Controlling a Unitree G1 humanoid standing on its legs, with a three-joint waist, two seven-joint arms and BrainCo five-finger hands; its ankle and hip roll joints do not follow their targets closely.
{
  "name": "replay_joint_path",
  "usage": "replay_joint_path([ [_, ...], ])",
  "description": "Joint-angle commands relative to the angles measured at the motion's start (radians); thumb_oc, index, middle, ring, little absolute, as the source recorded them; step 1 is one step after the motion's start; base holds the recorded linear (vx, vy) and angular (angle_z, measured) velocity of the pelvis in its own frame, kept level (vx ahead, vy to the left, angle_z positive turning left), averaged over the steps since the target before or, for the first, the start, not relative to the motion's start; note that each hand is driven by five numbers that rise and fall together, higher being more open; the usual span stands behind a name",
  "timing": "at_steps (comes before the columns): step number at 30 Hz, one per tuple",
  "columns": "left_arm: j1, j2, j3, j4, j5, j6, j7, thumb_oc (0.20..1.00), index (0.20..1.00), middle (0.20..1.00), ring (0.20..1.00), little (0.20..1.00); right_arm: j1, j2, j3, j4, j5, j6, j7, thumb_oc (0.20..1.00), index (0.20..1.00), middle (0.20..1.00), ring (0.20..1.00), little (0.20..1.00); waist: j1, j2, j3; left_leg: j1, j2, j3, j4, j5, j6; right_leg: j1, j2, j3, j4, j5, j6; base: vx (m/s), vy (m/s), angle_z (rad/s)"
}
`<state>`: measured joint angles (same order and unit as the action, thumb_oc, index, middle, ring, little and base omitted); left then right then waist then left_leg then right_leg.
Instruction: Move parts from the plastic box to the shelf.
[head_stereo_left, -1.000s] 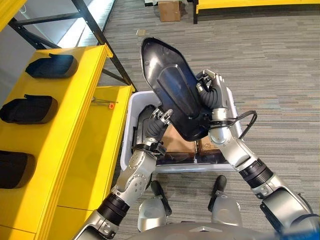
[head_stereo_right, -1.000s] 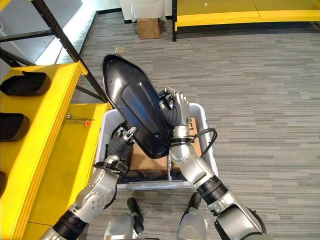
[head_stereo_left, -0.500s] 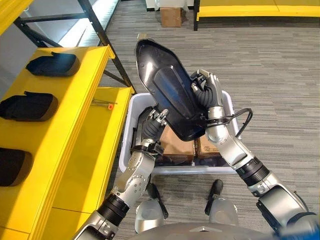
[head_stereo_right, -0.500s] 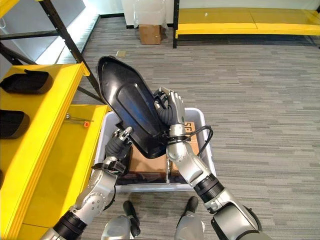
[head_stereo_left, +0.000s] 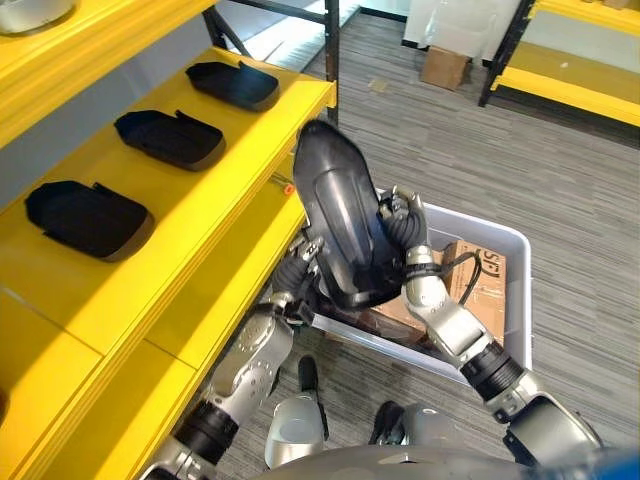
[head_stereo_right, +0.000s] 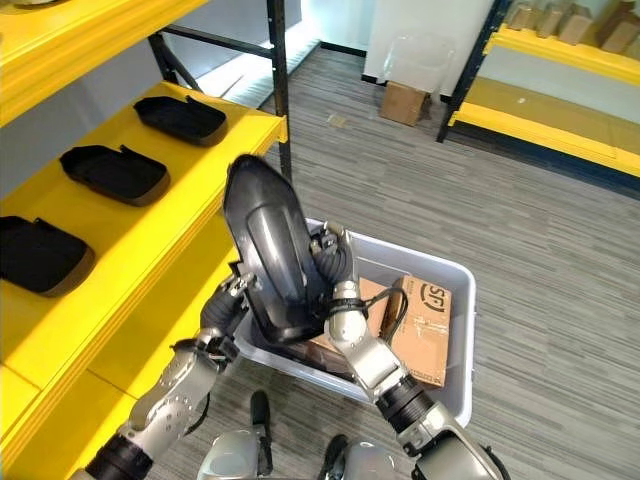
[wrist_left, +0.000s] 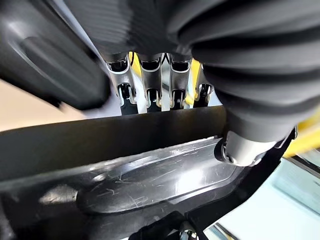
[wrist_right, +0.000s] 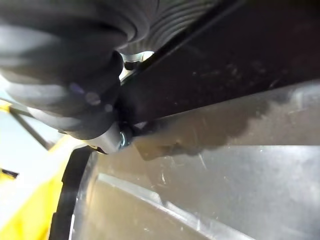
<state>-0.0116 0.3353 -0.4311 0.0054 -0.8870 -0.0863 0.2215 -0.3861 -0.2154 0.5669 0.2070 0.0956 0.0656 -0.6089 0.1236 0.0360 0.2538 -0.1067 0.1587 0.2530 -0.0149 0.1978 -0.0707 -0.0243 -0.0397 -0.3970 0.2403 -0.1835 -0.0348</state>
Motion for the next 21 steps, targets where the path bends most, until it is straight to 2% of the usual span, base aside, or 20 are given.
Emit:
replay_joint_path([
  [1,-0.150,-0.084,0.005,-0.133,0.013,-0.139,-0.097,0.200,0.200,0.200,0.200,0.200,0.012,-0.004,0.016,-0.055,0.034,-0.027,0.019,0.200,0.200,0.200,0.200,0.200,-0.011,-0.015,0.042,-0.057,0.007,0.091,0.017,-0.012,-0.043,0.089,-0.006,-0.025,-0.058,0.026,0.037,-0.24,-0.071,0.35],
  [2,-0.152,-0.087,0.000,-0.118,0.016,-0.138,-0.111,0.200,0.200,0.200,0.200,0.200,0.026,-0.010,0.019,-0.074,0.034,-0.017,0.003,0.200,0.200,0.200,0.200,0.200,-0.039,-0.014,0.052,-0.060,0.037,0.191,0.041,-0.006,-0.045,0.102,-0.020,-0.062,-0.089,0.049,0.043,-0.38,-0.059,0.43],
  [3,-0.157,-0.084,-0.008,-0.101,0.007,-0.130,-0.137,0.200,0.200,0.200,0.200,0.200,0.047,-0.019,0.021,-0.085,0.025,-0.024,-0.013,0.200,0.200,0.200,0.200,0.200,-0.072,-0.017,0.053,-0.038,0.060,0.296,0.090,-0.029,-0.039,0.108,-0.036,-0.098,-0.119,0.074,0.048,-0.50,-0.023,1.42],
  [5,-0.150,-0.074,-0.011,-0.106,0.007,-0.146,-0.139,0.200,0.200,0.200,0.200,0.200,0.064,-0.024,0.021,-0.060,0.016,-0.058,0.012,0.200,0.200,0.200,0.200,0.200,-0.077,-0.030,0.049,-0.013,0.070,0.290,0.197,-0.102,-0.022,0.097,-0.055,-0.100,-0.111,0.078,0.041,-0.48,0.037,1.60],
  [6,-0.147,-0.072,-0.009,-0.111,0.009,-0.146,-0.140,0.200,0.200,0.200,0.200,0.200,0.058,-0.023,0.018,-0.046,0.014,-0.067,0.022,0.200,0.200,0.200,0.200,0.200,-0.077,-0.037,0.047,0.002,0.068,0.289,0.245,-0.149,-0.011,0.092,-0.062,-0.099,-0.114,0.080,0.040,-0.35,0.068,0.64],
  [8,-0.143,-0.072,-0.008,-0.118,0.014,-0.149,-0.142,0.200,0.200,0.200,0.200,0.200,0.046,-0.023,0.020,-0.026,0.014,-0.076,0.034,0.200,0.200,0.200,0.200,0.200,-0.076,-0.049,0.041,0.037,0.070,0.299,0.315,-0.207,0.003,0.088,-0.073,-0.107,-0.125,0.082,0.034,-0.34,0.128,0.28],
  [9,-0.144,-0.073,-0.007,-0.127,0.030,-0.147,-0.138,0.200,0.200,0.200,0.200,0.200,0.034,-0.025,0.029,-0.024,0.020,-0.072,0.037,0.200,0.200,0.200,0.200,0.200,-0.077,-0.056,0.028,0.063,0.085,0.298,0.382,-0.219,-0.005,0.086,-0.077,-0.118,-0.137,0.081,0.028,-0.35,0.183,0.46],
  [13,-0.149,-0.075,-0.004,-0.138,0.042,-0.145,-0.124,0.200,0.200,0.200,0.200,0.200,0.025,-0.034,0.038,-0.037,0.017,-0.080,0.049,0.200,0.200,0.200,0.200,0.200,-0.076,-0.052,-0.008,0.117,0.095,0.273,0.395,-0.216,-0.021,0.061,-0.093,-0.148,-0.133,0.076,0.022,-0.34,0.375,0.60],
  [14,-0.186,-0.074,-0.006,-0.117,0.041,-0.133,-0.118,0.200,0.200,0.200,0.200,0.200,0.008,-0.052,0.044,-0.083,0.004,-0.082,0.044,0.200,0.200,0.200,0.200,0.200,-0.089,-0.020,-0.046,0.191,0.052,0.263,0.226,-0.238,-0.011,0.008,-0.139,-0.203,-0.092,0.092,0.048,-0.47,0.819,0.64],
  [15,-0.198,-0.072,-0.010,-0.106,0.041,-0.128,-0.113,0.200,0.200,0.200,0.200,0.200,0.010,-0.056,0.044,-0.092,0.014,-0.079,0.039,0.200,0.200,0.200,0.200,0.200,-0.095,-0.011,-0.054,0.208,0.032,0.270,0.161,-0.247,-0.001,-0.003,-0.170,-0.226,-0.069,0.101,0.067,-0.52,1.067,1.50],
  [16,-0.200,-0.068,-0.023,-0.096,0.051,-0.100,-0.110,0.200,0.200,0.200,0.200,0.200,0.017,-0.052,0.040,-0.105,0.027,-0.068,0.027,0.200,0.200,0.200,0.200,0.200,-0.094,-0.005,-0.054,0.213,0.007,0.260,0.119,-0.270,0.028,-0.006,-0.229,-0.223,-0.058,0.156,0.116,-0.21,0.594,1.51],
  [20,-0.189,-0.060,-0.030,-0.100,0.069,-0.089,-0.115,0.200,0.200,0.200,0.200,0.200,0.019,-0.031,0.042,-0.107,0.021,-0.052,0.027,0.200,0.200,0.200,0.200,0.200,-0.075,0.003,-0.052,0.219,-0.026,0.234,0.091,-0.286,0.053,-0.012,-0.311,-0.220,-0.066,0.246,0.170,-0.13,0.370,0.73],
  [21,-0.183,-0.048,-0.030,-0.106,0.074,-0.070,-0.115,0.200,0.200,0.200,0.200,0.200,0.028,-0.018,0.039,-0.110,0.013,-0.046,0.019,0.200,0.200,0.200,0.200,0.200,-0.067,0.008,-0.052,0.223,-0.050,0.204,0.059,-0.283,0.065,-0.014,-0.341,-0.184,-0.091,0.299,0.198,-0.13,0.389,0.46],
])
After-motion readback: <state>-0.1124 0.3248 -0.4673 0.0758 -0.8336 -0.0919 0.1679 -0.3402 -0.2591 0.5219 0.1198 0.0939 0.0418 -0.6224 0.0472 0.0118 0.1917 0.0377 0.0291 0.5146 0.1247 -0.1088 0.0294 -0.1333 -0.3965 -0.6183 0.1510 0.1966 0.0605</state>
